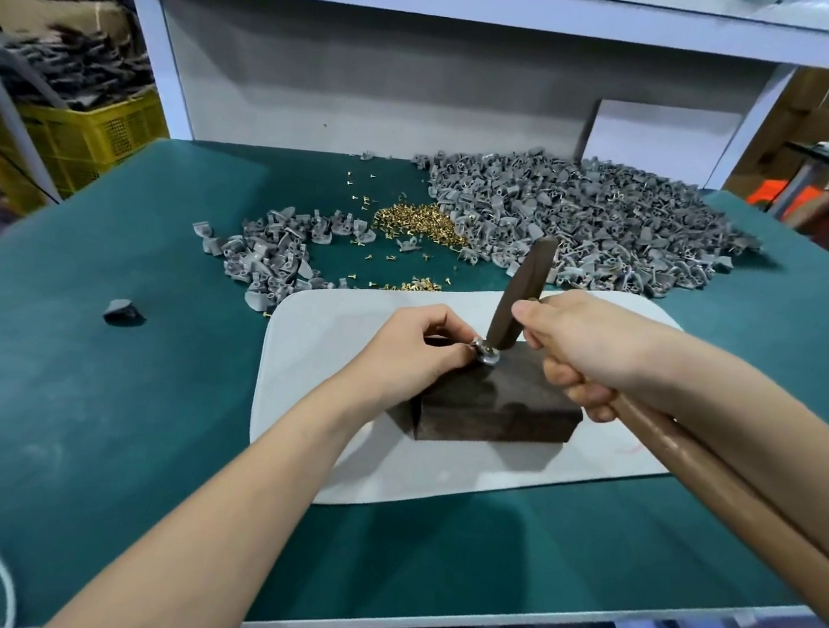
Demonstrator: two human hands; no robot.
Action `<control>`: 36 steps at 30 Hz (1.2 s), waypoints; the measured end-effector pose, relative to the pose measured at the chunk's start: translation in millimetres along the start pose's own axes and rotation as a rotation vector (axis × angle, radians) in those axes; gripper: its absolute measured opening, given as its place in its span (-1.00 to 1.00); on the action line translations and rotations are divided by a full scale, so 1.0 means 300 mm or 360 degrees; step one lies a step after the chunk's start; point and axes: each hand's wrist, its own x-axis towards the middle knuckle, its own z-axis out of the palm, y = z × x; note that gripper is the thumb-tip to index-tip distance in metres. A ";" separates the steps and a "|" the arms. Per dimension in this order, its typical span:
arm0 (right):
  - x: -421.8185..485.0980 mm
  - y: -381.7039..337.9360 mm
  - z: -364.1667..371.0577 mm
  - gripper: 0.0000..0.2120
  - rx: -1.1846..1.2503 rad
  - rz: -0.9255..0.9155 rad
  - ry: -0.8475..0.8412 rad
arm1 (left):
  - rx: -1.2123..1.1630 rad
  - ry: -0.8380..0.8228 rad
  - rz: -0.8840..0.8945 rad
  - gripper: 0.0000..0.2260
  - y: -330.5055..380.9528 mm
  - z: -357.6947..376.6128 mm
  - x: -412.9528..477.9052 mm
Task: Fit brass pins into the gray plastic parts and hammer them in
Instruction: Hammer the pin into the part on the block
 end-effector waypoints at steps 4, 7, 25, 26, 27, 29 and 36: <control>-0.016 -0.030 -0.033 -0.71 0.0026 -0.0075 0.0052 | 0.0019 0.0017 -0.0015 -0.84 0.001 0.000 0.000; -0.026 -0.047 -0.039 -0.72 -0.0009 -0.0136 0.0112 | 0.0008 0.0004 -0.0053 -0.86 0.003 -0.005 0.002; -0.028 -0.051 0.011 -0.71 -0.0154 -0.0085 0.0202 | -0.0001 0.0004 -0.0053 -0.84 0.013 -0.011 -0.003; -0.027 -0.044 0.023 -0.71 -0.0191 -0.0062 0.0179 | 0.0003 0.0006 -0.0049 -0.84 0.011 -0.011 -0.004; -0.028 -0.039 0.030 -0.70 -0.0193 -0.0043 0.0163 | 0.0008 0.0007 -0.0043 -0.84 0.011 -0.011 -0.005; -0.022 -0.039 0.013 -0.68 -0.0142 -0.0037 0.0195 | 0.0010 0.0019 -0.0036 -0.86 0.013 -0.008 -0.006; -0.012 -0.033 0.001 -0.67 -0.0107 0.0010 0.0217 | 0.0003 0.0017 -0.0054 -0.86 0.015 -0.008 -0.005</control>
